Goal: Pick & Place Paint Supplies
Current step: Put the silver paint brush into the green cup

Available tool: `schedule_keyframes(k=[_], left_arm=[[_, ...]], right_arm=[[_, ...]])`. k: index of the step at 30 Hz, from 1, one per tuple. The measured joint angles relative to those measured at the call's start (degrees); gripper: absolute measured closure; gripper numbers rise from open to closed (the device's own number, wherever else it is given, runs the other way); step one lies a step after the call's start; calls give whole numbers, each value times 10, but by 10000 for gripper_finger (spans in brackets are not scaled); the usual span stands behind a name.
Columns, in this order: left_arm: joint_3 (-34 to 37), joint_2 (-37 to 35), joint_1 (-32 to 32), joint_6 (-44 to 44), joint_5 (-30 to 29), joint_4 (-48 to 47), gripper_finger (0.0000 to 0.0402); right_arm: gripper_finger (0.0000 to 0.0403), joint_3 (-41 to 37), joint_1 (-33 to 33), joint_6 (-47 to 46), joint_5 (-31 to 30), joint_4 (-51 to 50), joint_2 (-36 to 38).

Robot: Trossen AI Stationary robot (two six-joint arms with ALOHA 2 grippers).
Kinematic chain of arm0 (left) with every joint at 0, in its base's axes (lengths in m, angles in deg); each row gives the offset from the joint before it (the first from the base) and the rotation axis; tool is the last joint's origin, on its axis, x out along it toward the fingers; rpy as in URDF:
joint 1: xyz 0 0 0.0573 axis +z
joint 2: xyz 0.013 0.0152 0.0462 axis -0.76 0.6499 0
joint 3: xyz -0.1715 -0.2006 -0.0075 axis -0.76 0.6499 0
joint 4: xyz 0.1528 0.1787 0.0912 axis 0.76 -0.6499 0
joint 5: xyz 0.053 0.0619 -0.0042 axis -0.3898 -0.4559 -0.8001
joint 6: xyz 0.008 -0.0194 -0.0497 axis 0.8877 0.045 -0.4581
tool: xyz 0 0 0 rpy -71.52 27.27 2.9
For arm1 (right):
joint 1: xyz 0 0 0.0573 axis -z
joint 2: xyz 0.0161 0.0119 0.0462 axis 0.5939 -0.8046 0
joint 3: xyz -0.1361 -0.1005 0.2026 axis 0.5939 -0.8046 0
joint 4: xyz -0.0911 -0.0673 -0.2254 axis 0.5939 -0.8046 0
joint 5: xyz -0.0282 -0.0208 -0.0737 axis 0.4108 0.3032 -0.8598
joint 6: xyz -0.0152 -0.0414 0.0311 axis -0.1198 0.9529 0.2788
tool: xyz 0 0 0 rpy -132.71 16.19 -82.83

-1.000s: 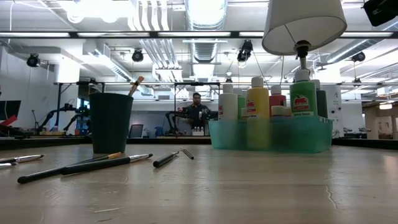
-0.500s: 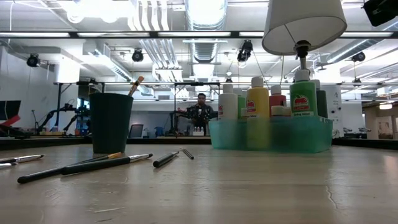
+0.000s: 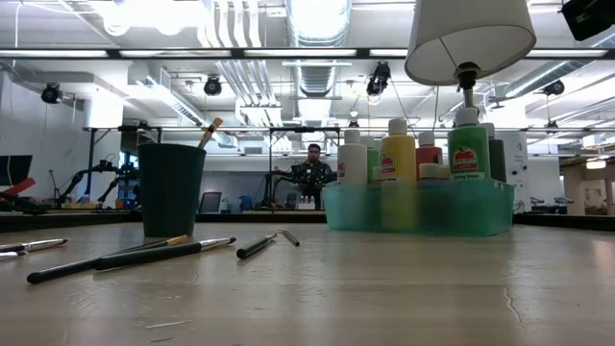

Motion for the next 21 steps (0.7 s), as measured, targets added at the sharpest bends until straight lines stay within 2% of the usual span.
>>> schedule_keyframes(k=[17, 21], left_arm=[[2, 105, -44, -65, 73, -26, 273], [2, 127, -44, -93, 108, -26, 273]], right_arm=[[394, 0, 0, -2, 0, 0, 0], [394, 0, 0, 0, 0, 0, 0]])
